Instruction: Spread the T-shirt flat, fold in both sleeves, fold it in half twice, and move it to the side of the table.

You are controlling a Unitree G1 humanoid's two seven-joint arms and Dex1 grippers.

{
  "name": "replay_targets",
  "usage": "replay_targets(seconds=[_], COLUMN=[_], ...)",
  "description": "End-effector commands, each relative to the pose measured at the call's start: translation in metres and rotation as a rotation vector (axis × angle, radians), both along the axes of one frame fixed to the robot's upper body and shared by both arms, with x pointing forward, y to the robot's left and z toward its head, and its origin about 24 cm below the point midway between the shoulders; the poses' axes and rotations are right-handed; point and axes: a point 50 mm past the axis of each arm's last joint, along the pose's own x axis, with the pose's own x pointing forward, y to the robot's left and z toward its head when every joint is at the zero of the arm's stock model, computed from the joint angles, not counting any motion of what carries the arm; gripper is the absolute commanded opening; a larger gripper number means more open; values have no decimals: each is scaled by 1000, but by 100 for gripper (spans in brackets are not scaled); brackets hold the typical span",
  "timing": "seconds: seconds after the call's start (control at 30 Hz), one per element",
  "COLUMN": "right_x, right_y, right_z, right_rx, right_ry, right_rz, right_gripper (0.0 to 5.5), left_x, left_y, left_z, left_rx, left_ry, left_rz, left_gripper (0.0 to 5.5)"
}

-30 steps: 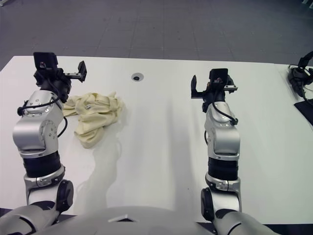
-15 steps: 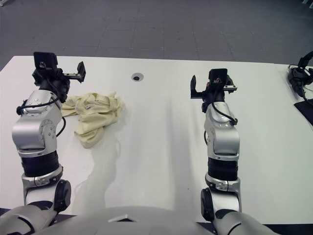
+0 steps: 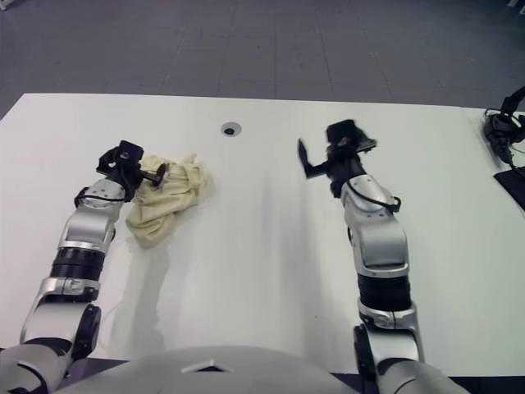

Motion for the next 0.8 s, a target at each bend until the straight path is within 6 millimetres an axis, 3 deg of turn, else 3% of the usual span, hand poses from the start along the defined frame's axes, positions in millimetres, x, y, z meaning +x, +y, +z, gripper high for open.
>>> replay_targets(seconds=[0.03,0.17,0.27,0.4,0.6,0.8], right_x=[-28,-42,-51,-50,-43,-43], right_y=[18,28,36,43,39,39], right_z=[-9,-16,-13,-16,-23,-34], right_rx=[-137,-223,-245,-329,-447,-489], right_ry=[73,86,63,-5,-59,-52], right_rz=[300,436,522,547,532,542], right_gripper=[539,539,539,539,444,345], left_x=[-23,-43,-47,-43,-33,-23], left_y=[-45,-84,-90,-80,-50,-35], left_z=[-13,-8,0,16,53,88], left_rx=[-146,-243,-268,-294,-302,-329], left_ry=[53,73,67,34,-72,-176], left_rz=[-61,-105,-97,-74,-29,7], left_gripper=[540,540,540,540,540,540])
